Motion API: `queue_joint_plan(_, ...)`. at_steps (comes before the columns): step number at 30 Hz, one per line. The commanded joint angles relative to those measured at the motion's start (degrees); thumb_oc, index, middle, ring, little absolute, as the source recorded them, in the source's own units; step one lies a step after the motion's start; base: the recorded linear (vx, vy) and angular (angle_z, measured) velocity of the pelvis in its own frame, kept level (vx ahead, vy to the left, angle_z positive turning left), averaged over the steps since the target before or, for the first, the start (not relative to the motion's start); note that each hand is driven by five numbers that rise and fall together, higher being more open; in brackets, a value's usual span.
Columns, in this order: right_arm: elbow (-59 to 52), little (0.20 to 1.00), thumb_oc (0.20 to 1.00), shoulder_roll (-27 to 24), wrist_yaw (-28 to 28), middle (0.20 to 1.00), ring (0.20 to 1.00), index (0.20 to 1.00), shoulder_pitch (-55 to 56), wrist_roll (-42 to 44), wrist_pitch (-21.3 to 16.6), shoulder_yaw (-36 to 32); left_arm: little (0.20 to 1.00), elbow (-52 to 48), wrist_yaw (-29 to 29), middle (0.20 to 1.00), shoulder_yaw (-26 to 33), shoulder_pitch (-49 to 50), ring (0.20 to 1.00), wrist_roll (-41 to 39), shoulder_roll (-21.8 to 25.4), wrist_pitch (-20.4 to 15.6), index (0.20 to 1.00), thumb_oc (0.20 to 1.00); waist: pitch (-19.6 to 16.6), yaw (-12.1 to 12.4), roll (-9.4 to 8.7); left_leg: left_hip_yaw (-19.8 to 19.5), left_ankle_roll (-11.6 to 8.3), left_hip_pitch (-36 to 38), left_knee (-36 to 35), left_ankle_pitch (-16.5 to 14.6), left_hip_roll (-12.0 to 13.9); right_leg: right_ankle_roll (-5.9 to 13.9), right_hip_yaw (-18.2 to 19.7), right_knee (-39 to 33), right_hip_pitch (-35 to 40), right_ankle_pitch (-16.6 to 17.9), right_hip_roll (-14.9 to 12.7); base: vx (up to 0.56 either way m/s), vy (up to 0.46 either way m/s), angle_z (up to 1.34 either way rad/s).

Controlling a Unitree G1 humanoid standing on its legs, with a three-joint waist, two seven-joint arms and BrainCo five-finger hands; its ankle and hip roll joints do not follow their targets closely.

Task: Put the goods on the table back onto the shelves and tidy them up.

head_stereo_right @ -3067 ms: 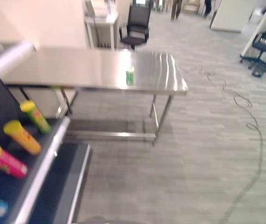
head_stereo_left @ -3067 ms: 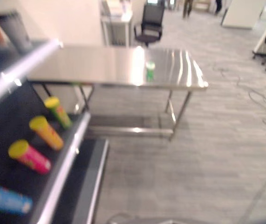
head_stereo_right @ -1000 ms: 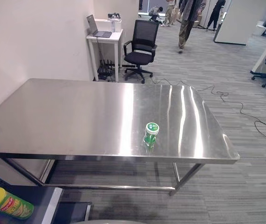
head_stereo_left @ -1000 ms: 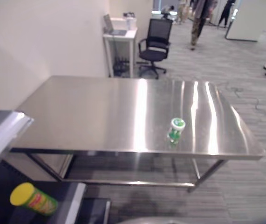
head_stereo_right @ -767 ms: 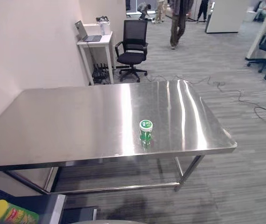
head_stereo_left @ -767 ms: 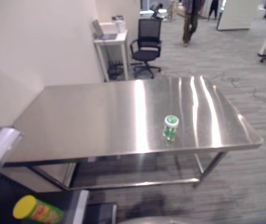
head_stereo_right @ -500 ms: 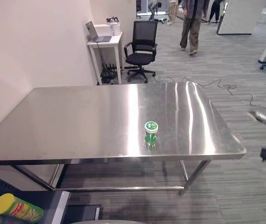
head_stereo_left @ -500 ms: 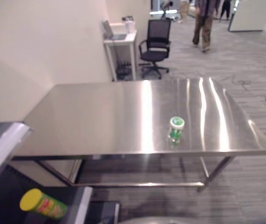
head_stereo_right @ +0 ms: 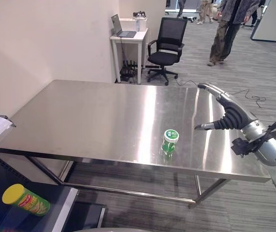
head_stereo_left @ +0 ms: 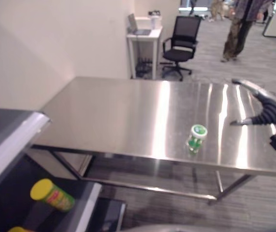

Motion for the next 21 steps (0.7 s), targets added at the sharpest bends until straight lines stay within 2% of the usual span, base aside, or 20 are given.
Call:
queue_joint_plan(1,1.8,1.000,1.000,-2.0,0.6,1.000,1.000,1.000,-5.7,3.5,0.1,0.5,1.000,3.5,-1.8,1.000,-3.5,-2.2,1.000,-1.6,-1.3,-1.0,1.000,1.000,1.0,3.8,-1.77,-0.5,-0.08,4.3,0.4,-6.5,0.1,2.32,0.6,0.4,-2.5,0.9,0.5,-0.01,0.010,0.05)
queue_joint_plan(4,4.2,1.000,1.000,-1.8,1.7,1.000,1.000,1.000,-9.4,3.3,0.6,5.9,1.000,3.1,-2.1,1.000,-4.4,-2.5,1.000,-2.2,-1.5,-1.0,1.000,1.000,1.1,3.9,-1.80,-0.7,-0.05,4.3,0.4,-6.4,0.1,2.26,0.4,0.4,-2.3,0.8,0.5,0.00,0.003,0.01)
queue_joint_plan(8,5.8,1.000,1.000,-1.5,2.6,1.000,1.000,1.000,-10.8,2.7,1.0,9.0,1.000,3.5,-2.2,1.000,-4.8,-2.9,1.000,-2.0,-1.6,-1.1,1.000,1.000,1.1,4.0,-1.88,-0.8,-0.07,4.3,0.4,-6.4,0.1,2.23,0.1,0.4,-2.2,0.7,0.4,0.00,0.007,0.06)
queue_joint_plan(21,13.2,1.000,1.000,4.4,2.9,1.000,1.000,1.000,-17.1,-0.2,2.0,22.0,1.000,6.7,-1.5,1.000,-4.3,-4.4,1.000,-2.1,-2.3,-0.7,1.000,1.000,1.6,5.0,-2.42,-1.7,-0.21,4.7,0.4,-6.4,0.2,1.83,-1.0,0.4,-1.3,0.2,0.1,0.00,0.000,0.03)
